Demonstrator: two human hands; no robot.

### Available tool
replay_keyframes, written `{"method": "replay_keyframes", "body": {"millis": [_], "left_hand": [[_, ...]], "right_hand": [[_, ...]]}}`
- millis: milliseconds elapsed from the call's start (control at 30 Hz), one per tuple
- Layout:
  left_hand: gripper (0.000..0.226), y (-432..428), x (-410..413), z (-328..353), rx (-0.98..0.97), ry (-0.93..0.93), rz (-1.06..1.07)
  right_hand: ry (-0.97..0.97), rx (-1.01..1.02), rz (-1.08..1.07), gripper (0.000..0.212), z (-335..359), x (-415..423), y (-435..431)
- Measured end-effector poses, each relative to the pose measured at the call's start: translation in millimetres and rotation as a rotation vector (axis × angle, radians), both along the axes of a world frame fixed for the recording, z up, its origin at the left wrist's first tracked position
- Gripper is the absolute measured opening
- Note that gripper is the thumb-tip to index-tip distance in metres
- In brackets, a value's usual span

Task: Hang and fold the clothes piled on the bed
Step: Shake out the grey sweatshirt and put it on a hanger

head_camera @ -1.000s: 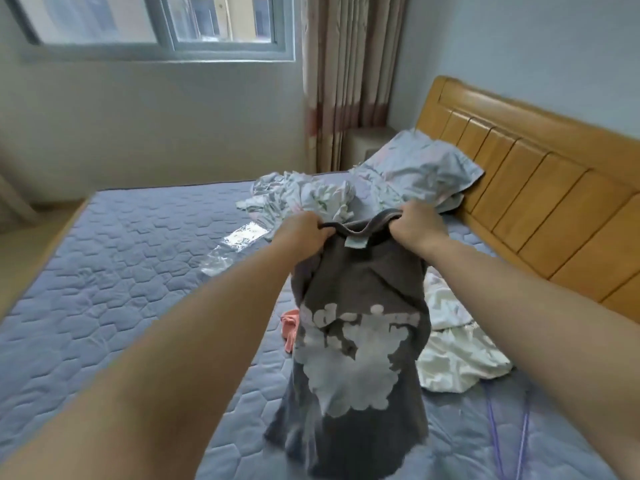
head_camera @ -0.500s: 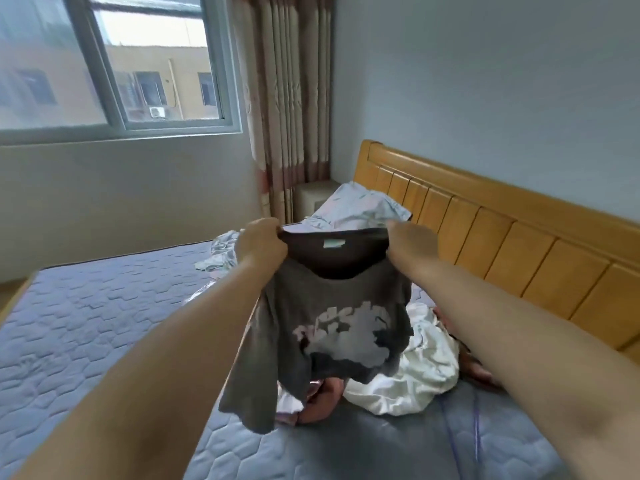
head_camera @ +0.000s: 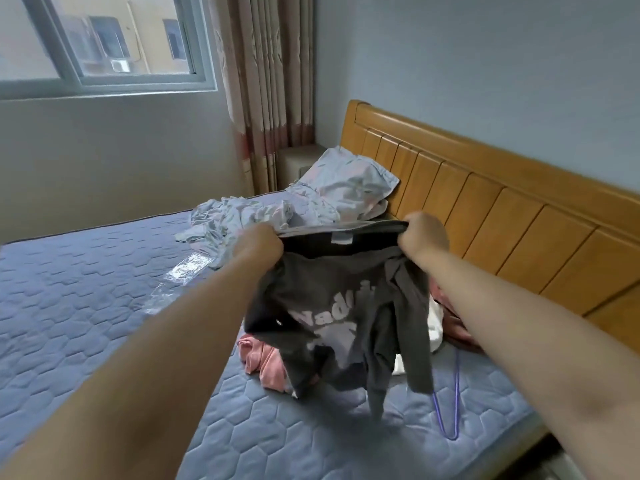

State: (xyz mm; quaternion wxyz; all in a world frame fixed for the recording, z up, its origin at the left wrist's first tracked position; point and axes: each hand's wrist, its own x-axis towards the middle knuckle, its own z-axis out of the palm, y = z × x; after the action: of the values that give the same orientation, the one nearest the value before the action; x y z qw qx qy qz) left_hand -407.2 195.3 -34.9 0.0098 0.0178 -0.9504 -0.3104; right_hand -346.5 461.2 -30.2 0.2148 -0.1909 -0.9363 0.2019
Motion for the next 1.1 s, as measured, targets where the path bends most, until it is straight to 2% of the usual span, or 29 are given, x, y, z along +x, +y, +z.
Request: {"method": "replay_keyframes", "body": {"millis": [133,233,333,433,533,667,767,967,1067,1100], "left_hand": [[0.013,22,3,-43,0.033,-0.047,-0.008],[0.018,52,8,-82,0.048,-0.107,-0.006],[0.023,90,10,-125,0.058,-0.173,0.047],[0.027,131,11,-172,0.115,-0.213,0.130],[0.029,170,18,-222,0.130,-0.211,0.175],[0.024,223,26,-291,0.125,-0.350,0.151],[0.032,259,32,-343,0.154,-0.481,0.124],[0.018,324,45,-426,0.274,-0.629,0.013],[0.019,345,54,-457,0.322,-0.692,-0.051],[0.021,349,58,-464,0.340,-0.702,-0.053]], "right_hand": [[-0.090,-0.139,0.013,0.008,-44,-13,18],[-0.235,-0.205,0.041,0.019,-87,-16,32],[-0.307,-0.305,0.039,0.008,-142,-18,52],[-0.332,-0.408,0.008,0.013,-199,-16,79],[-0.435,-0.447,0.023,0.006,-253,-9,107],[-0.565,-0.523,0.054,0.010,-331,7,149],[-0.716,-0.538,0.005,0.020,-392,26,183],[-0.883,-0.593,-0.163,0.027,-494,61,254],[-0.962,-0.646,-0.262,0.008,-529,73,283],[-0.983,-0.712,-0.290,0.013,-538,75,289]]}}
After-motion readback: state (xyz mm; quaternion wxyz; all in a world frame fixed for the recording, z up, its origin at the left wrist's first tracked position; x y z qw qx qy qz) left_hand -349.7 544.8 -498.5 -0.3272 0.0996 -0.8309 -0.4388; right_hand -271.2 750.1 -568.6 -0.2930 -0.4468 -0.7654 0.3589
